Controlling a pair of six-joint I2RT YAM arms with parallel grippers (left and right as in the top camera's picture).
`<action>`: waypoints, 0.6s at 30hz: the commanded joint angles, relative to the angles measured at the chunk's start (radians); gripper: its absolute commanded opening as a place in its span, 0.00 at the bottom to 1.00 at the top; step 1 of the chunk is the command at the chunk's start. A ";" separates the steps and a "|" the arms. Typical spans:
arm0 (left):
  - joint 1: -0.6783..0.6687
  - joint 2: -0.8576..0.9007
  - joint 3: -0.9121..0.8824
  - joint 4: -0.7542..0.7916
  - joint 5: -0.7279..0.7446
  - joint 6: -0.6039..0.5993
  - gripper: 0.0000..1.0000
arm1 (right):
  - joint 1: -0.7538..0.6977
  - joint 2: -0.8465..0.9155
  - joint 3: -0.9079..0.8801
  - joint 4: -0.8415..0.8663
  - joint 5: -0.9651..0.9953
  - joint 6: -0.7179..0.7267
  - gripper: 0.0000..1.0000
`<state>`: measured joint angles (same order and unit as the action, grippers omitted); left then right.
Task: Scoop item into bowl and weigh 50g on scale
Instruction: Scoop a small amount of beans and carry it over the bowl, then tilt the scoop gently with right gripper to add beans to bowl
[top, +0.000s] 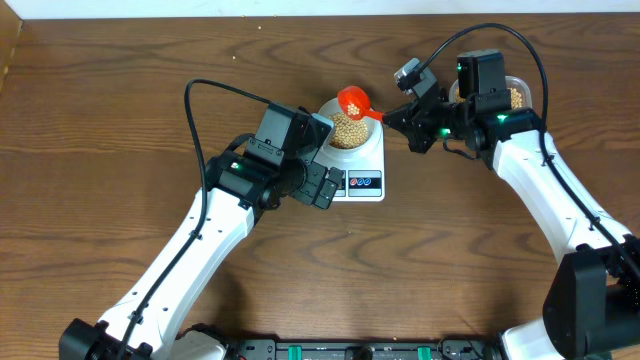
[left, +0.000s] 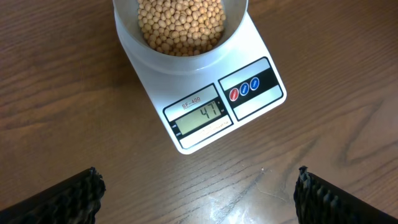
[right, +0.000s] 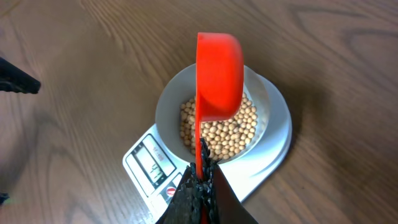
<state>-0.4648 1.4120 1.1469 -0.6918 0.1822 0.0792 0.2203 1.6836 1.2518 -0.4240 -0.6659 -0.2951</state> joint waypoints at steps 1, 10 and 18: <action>0.005 0.008 -0.002 -0.001 0.009 0.007 1.00 | 0.004 -0.021 0.009 0.010 0.014 -0.044 0.01; 0.005 0.008 -0.002 -0.001 0.009 0.007 1.00 | 0.004 -0.021 0.009 0.016 0.024 -0.111 0.01; 0.005 0.008 -0.002 -0.001 0.009 0.007 1.00 | 0.006 -0.021 0.009 0.016 0.029 -0.142 0.01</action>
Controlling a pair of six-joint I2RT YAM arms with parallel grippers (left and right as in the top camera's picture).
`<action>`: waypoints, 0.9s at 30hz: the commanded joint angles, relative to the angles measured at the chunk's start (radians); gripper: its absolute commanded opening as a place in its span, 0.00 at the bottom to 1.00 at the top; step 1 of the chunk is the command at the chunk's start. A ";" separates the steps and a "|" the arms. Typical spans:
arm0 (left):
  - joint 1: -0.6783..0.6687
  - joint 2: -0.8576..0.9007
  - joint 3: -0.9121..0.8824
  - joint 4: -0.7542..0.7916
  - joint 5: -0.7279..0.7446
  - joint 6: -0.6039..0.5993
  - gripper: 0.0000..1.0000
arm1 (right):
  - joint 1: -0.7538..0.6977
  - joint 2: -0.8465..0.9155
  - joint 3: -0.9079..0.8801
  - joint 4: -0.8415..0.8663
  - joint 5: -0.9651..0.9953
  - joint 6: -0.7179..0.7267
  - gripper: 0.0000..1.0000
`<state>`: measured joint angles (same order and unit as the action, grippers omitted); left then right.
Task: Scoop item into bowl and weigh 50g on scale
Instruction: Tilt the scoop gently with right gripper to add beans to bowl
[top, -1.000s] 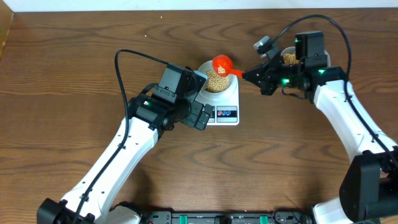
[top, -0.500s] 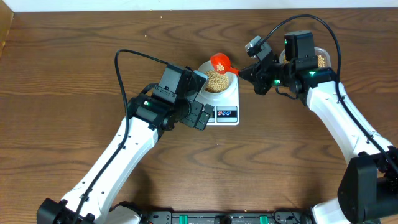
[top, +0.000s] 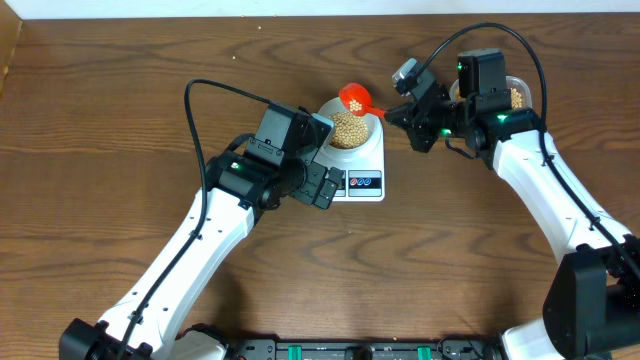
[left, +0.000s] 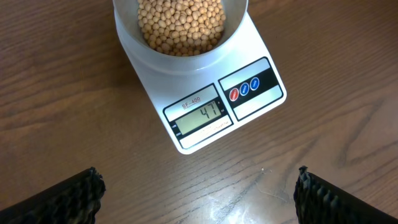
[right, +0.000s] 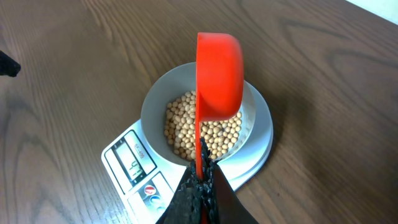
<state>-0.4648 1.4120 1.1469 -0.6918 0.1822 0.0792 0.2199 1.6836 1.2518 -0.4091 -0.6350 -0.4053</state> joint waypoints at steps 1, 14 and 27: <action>0.005 0.008 -0.002 -0.001 0.009 0.007 1.00 | 0.009 -0.021 0.009 0.002 0.002 -0.031 0.01; 0.005 0.008 -0.002 0.000 0.009 0.007 1.00 | 0.046 -0.021 0.008 0.003 0.061 -0.064 0.01; 0.005 0.008 -0.002 -0.001 0.009 0.007 1.00 | 0.046 -0.021 0.008 0.002 0.061 -0.102 0.01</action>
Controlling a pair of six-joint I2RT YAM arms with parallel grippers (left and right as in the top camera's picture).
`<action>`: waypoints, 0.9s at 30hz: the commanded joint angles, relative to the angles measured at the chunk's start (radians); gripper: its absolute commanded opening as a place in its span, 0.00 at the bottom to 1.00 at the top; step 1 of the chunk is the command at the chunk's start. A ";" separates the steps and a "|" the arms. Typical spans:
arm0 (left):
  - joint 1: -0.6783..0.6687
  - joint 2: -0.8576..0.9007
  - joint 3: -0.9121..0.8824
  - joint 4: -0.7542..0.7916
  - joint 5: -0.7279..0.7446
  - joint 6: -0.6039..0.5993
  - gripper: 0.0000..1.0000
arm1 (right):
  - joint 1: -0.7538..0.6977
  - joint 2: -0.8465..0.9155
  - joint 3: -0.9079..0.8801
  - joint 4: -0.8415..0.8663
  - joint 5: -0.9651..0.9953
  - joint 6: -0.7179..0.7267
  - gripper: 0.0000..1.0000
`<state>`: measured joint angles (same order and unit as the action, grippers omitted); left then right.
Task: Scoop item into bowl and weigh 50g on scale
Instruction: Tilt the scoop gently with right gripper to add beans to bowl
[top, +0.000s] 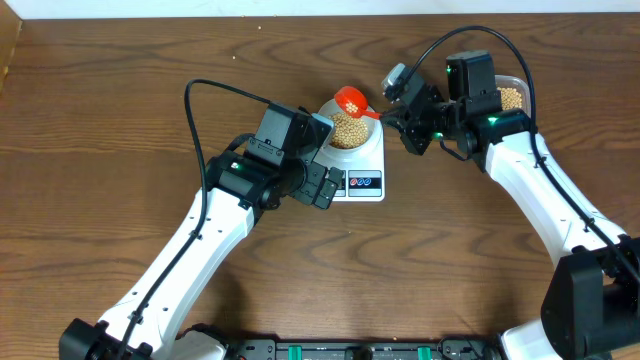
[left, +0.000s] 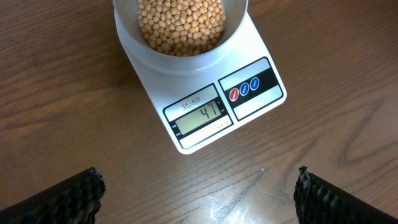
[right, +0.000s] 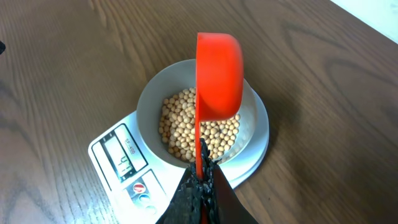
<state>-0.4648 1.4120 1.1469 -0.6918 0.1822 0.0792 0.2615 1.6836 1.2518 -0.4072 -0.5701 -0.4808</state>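
Observation:
A white bowl (top: 348, 129) of tan beans (left: 180, 25) stands on the white digital scale (left: 200, 93), whose display reads 47. My right gripper (right: 200, 163) is shut on the thin handle of a red scoop (right: 218, 73), which hangs over the bowl; its inside is hidden in the wrist view. In the overhead view the red scoop (top: 350, 100) sits above the bowl's far rim. My left gripper (left: 199, 193) is open, hovering over bare table in front of the scale with nothing between its fingers.
A clear container of beans (top: 512, 97) stands at the back right behind my right arm. Brown wooden table (top: 120, 120) lies all around the scale. My left arm crosses the table left of the scale.
My right gripper with the scoop has shifted slightly left and toward the far rim of the bowl. The scale reading stays at 47. My left gripper has not moved.
First my right gripper held the red scoop over the bowl, with the scale at 47. Then it held it a little farther over the bowl. Now the scoop is above the bowl's far rim, and the reading is unchanged.

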 joint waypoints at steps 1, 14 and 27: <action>0.005 0.008 -0.002 -0.001 0.009 0.007 1.00 | 0.005 -0.021 0.008 0.000 -0.004 -0.033 0.01; 0.005 0.008 -0.002 -0.001 0.009 0.007 1.00 | 0.009 -0.021 0.008 -0.001 -0.004 -0.079 0.01; 0.005 0.008 -0.002 -0.001 0.009 0.007 1.00 | 0.009 -0.021 0.008 -0.001 -0.004 -0.079 0.01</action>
